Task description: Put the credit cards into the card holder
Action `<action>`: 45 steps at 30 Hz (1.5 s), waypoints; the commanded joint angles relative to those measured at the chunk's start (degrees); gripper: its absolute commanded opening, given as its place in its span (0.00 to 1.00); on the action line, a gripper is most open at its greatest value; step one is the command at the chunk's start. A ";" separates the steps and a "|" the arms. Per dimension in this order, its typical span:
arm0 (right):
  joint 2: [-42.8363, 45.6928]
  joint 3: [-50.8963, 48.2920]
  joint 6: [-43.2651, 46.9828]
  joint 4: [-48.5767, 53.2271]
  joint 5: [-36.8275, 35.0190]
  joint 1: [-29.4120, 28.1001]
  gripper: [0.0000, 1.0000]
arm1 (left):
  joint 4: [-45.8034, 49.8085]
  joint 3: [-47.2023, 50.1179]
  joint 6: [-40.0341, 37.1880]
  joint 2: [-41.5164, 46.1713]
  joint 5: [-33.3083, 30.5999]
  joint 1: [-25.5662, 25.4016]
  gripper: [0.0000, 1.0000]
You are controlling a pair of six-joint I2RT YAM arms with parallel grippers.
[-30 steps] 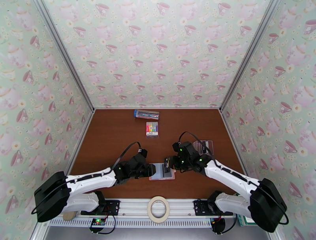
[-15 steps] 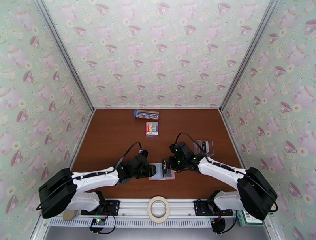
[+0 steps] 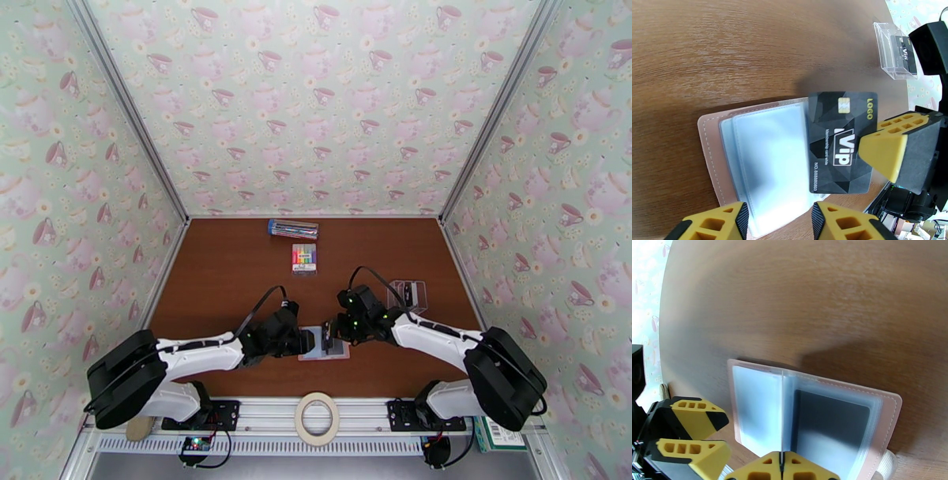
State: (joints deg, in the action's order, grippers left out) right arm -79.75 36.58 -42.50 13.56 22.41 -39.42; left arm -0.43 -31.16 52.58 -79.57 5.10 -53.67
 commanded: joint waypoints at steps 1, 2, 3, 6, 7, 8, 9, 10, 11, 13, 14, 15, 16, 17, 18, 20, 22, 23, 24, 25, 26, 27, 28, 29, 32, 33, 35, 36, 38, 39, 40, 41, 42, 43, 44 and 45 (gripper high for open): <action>-0.64 -0.97 -1.01 -0.62 1.23 -0.30 0.00 | -1.49 0.39 0.60 -0.89 0.89 0.41 0.50; -0.67 -1.01 -1.05 -0.55 1.27 -0.31 0.00 | -1.59 0.41 0.68 -1.06 0.96 0.42 0.50; -0.67 -1.03 -1.15 -0.61 1.31 -0.27 0.00 | -1.67 0.44 0.77 -1.28 1.03 0.40 0.49; -0.67 -1.24 -1.40 -0.64 1.53 -0.30 0.00 | -1.77 0.65 1.05 -1.78 0.89 0.41 0.49; -0.76 -1.33 -1.49 -0.64 1.41 -0.35 0.00 | -1.82 0.79 1.12 -1.90 0.78 0.41 0.49; -0.76 -1.40 -1.55 -0.64 1.55 -0.31 0.00 | -1.94 0.87 1.25 -1.99 0.72 0.41 0.49; -0.92 -1.49 -1.69 -0.64 1.50 -0.31 0.00 | -2.10 1.00 1.38 -2.15 0.78 0.41 0.49; -1.04 -1.59 -1.71 -0.79 1.58 -0.38 0.00 | -2.21 1.09 1.47 -2.22 0.79 0.45 0.49; -1.18 -1.69 -1.83 -0.88 1.82 -0.38 0.00 | -2.23 1.10 1.54 -2.28 0.79 0.41 0.49; -1.47 -1.90 -2.12 -1.22 2.02 -0.39 0.00 | -2.00 1.05 1.73 -2.26 0.63 0.43 0.49; -1.64 -2.02 -2.30 -1.57 2.27 -0.36 0.00 | -1.74 1.10 1.90 -2.26 0.53 0.41 0.49; -1.79 -2.19 -2.47 -1.91 2.43 -0.48 0.00 | -1.67 1.10 2.09 -2.39 0.48 0.41 0.49; -1.84 -2.29 -2.56 -2.11 2.57 -0.55 0.00 | -1.68 1.10 2.30 -2.40 0.59 0.38 0.49; -1.97 -2.30 -2.59 -2.21 2.64 -0.65 0.00 | -1.64 1.32 2.48 -2.52 0.66 0.41 0.49; -2.06 -2.26 -2.58 -2.21 2.63 -0.77 0.00 | -1.51 1.28 2.68 -2.60 0.70 0.39 0.49; -2.17 -2.36 -2.59 -2.30 2.63 -0.90 0.00 | -1.34 1.45 3.05 -2.85 0.61 0.41 0.49; -2.18 -2.39 -2.83 -2.56 2.72 -0.90 0.00 | -0.97 1.36 3.39 -3.20 0.61 0.43 0.49; -2.20 -2.47 -2.92 -2.70 2.76 -0.93 0.00 | -0.77 1.22 3.45 -3.24 0.52 0.41 0.49; -2.23 -2.50 -2.98 -2.84 2.79 -1.01 0.00 | -0.48 1.12 3.61 -3.46 0.46 0.40 0.49; -2.24 -2.52 -3.03 -2.85 2.81 -0.97 0.00 | -0.23 1.06 3.76 -3.57 0.36 0.39 0.49; -2.18 -2.41 -3.11 -2.93 2.87 -1.01 0.00 | -0.02 1.10 3.88 -3.57 0.35 0.41 0.49; -2.17 -2.39 -3.11 -2.93 2.97 -1.01 0.00 | 0.12 1.10 3.94 -3.58 0.17 0.41 0.49; -2.15 -2.39 -3.18 -2.93 2.98 -1.01 0.00 | 0.28 1.10 4.02 -3.55 0.09 0.41 0.49; -2.08 -2.39 -3.24 -3.01 2.99 -0.97 0.00 | 0.47 1.14 4.08 -3.50 -0.07 0.36 0.49; -1.99 -2.35 -3.87 -3.37 3.50 -1.01 0.00 | 1.23 0.88 4.37 -3.81 -0.28 0.45 0.49; -1.90 -2.17 -4.05 -3.44 3.65 -1.14 0.00 | 1.13 0.92 4.41 -3.99 -0.27 0.41 0.49; -1.81 -1.87 -4.17 -3.45 3.44 -1.57 0.00 | 0.95 1.02 4.55 -4.18 -0.27 0.40 0.49; -1.86 -1.78 -4.22 -3.45 3.41 -1.75 0.00 | 0.95 0.97 4.55 -4.20 -0.31 0.37 0.49; -2.31 -1.69 -4.34 -3.76 3.43 -2.05 0.00 | 1.04 0.92 4.55 -4.20 -0.27 0.35 0.49; -2.54 -1.73 -4.43 -3.96 3.43 -2.22 0.00 | 1.04 0.88 4.54 -4.12 -0.27 0.41 0.49; -2.82 -1.77 -4.45 -4.20 3.43 -2.26 0.00 | 1.04 1.00 4.54 -4.10 -0.35 0.40 0.49; -3.01 -1.82 -4.52 -4.37 3.43 -2.37 0.00 | 1.04 1.01 4.51 -4.02 -0.36 0.36 0.49; -3.23 -1.86 -4.48 -4.50 3.33 -2.41 0.00 | 1.11 1.02 4.51 -3.97 -0.36 0.41 0.49; -3.55 -1.86 -4.31 -4.55 3.09 -2.37 0.00 | 1.06 1.02 4.53 -4.04 -0.37 0.45 0.49; -4.00 -1.86 -4.18 -4.51 2.87 -2.41 0.00 | 1.04 0.94 4.55 -4.10 -0.31 0.41 0.49; -4.41 -1.93 -4.08 -4.49 2.76 -2.42 0.00 | 1.04 1.02 4.55 -4.17 -0.28 0.40 0.48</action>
State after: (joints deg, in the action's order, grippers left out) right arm -82.43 35.14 -46.30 9.02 24.93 -41.28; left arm -1.39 -30.50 56.66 -82.24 5.23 -53.63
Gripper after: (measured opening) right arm 0.051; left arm 0.486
